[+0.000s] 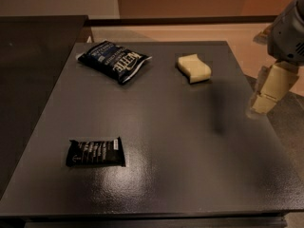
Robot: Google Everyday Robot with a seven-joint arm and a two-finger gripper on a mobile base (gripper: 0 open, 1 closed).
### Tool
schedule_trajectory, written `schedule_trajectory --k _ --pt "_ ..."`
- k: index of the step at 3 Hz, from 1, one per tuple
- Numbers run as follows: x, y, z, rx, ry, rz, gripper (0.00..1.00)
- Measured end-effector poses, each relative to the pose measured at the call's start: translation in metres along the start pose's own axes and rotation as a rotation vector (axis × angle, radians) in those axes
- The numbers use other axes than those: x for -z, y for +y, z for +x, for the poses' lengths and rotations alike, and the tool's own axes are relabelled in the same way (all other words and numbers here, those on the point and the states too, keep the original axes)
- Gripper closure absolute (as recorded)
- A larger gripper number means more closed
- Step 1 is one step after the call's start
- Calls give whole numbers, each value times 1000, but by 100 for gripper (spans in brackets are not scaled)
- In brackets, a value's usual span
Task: Move sponge near rxbar chocolate
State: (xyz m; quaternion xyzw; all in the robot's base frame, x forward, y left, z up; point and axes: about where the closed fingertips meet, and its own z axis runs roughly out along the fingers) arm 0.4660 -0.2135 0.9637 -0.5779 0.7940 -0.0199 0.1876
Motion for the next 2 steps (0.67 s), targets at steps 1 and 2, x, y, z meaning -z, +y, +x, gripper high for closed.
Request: schedule_trajectory --k 1,2 --pt "-28 -24 -8 -82 -36 15 0" --pt "-61 -50 -17 -162 -78 12 0"
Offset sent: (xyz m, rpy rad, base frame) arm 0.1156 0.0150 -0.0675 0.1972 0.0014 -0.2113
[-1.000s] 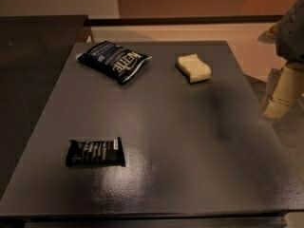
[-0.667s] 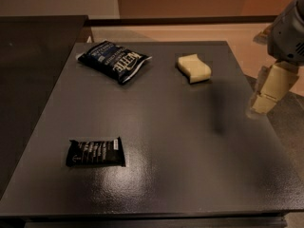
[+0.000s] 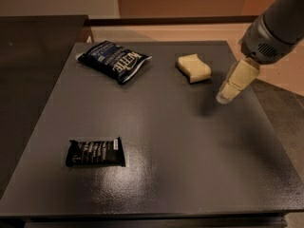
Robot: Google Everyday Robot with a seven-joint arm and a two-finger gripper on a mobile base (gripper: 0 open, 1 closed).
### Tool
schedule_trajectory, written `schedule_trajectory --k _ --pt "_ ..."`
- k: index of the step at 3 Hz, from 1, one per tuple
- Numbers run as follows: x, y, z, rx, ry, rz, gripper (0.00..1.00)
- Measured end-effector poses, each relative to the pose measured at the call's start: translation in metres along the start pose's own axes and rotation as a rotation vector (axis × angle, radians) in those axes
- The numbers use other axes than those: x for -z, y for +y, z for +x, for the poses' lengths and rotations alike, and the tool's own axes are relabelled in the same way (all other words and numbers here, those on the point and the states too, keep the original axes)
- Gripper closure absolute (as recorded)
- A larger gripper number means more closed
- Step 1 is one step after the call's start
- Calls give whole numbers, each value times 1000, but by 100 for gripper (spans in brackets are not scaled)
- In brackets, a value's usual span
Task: Move sponge near rxbar chocolate
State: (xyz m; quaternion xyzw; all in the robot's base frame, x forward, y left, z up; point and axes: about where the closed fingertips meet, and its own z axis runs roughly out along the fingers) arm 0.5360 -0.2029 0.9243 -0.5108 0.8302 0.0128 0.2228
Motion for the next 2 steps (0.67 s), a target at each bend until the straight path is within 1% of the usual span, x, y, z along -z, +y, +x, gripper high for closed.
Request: schedule_trajectory --k 1,2 --pt "-35 -21 -9 -59 -38 -12 0" --pt "-66 -38 -19 -94 -92 -25 0"
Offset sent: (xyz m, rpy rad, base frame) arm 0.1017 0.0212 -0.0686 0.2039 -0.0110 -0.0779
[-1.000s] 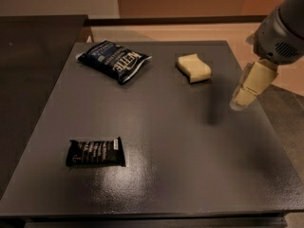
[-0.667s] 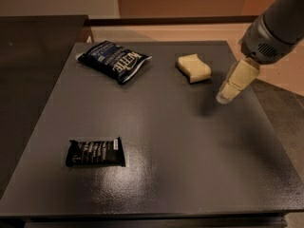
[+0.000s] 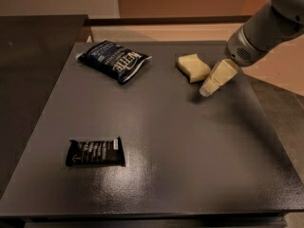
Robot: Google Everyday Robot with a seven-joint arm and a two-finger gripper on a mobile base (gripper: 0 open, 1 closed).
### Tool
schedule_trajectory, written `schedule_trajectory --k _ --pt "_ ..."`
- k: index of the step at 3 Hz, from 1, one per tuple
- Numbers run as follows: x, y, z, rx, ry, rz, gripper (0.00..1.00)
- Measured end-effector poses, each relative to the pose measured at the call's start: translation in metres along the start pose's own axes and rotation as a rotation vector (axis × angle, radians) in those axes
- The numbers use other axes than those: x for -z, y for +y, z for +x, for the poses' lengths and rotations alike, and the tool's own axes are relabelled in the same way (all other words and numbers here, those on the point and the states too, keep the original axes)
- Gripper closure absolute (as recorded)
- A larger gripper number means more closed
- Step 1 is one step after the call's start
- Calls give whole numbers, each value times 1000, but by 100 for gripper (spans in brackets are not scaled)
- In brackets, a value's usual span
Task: Move sponge near rxbar chocolate
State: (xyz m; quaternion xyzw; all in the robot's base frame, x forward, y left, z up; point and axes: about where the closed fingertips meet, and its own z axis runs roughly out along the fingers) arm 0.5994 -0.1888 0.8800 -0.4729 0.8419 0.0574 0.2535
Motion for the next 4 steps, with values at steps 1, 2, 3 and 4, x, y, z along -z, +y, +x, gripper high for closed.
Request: schedule_trajectory --k 1,2,3,4 --pt "-24 -15 -6 -22 -28 -9 0" --pt "-44 -28 -12 -44 -48 -11 0" --pt "-58 -37 -15 -69 -58 -23 0" --pt "-65 -41 -18 -85 -65 -34 18"
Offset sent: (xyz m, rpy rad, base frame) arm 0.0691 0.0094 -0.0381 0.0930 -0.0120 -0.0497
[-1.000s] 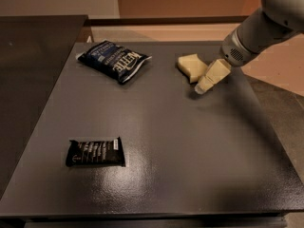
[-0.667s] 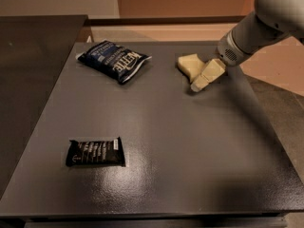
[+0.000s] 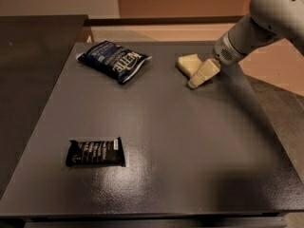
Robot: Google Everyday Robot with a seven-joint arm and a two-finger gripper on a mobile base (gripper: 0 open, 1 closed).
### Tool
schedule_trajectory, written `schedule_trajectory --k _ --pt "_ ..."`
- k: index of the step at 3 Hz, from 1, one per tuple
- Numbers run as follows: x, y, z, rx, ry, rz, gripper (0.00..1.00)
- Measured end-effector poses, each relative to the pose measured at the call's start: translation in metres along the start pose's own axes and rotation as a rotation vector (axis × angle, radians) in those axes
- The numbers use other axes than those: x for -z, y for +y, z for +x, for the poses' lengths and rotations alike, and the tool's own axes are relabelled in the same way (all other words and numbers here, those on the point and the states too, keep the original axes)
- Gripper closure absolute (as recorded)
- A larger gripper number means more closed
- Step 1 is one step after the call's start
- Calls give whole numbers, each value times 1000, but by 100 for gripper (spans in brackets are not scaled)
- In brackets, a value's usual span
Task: Move sponge near rxbar chocolate
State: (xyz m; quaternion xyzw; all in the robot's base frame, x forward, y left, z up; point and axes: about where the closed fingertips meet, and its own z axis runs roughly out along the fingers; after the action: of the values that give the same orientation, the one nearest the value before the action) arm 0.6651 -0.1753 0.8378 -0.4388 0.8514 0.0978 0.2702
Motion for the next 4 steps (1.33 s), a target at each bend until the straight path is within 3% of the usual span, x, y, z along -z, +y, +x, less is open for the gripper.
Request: schedule_trajectory --k 3,4 --pt "8 11 -9 6 -21 -43 87" --pt "27 33 -15 52 -44 -80 100"
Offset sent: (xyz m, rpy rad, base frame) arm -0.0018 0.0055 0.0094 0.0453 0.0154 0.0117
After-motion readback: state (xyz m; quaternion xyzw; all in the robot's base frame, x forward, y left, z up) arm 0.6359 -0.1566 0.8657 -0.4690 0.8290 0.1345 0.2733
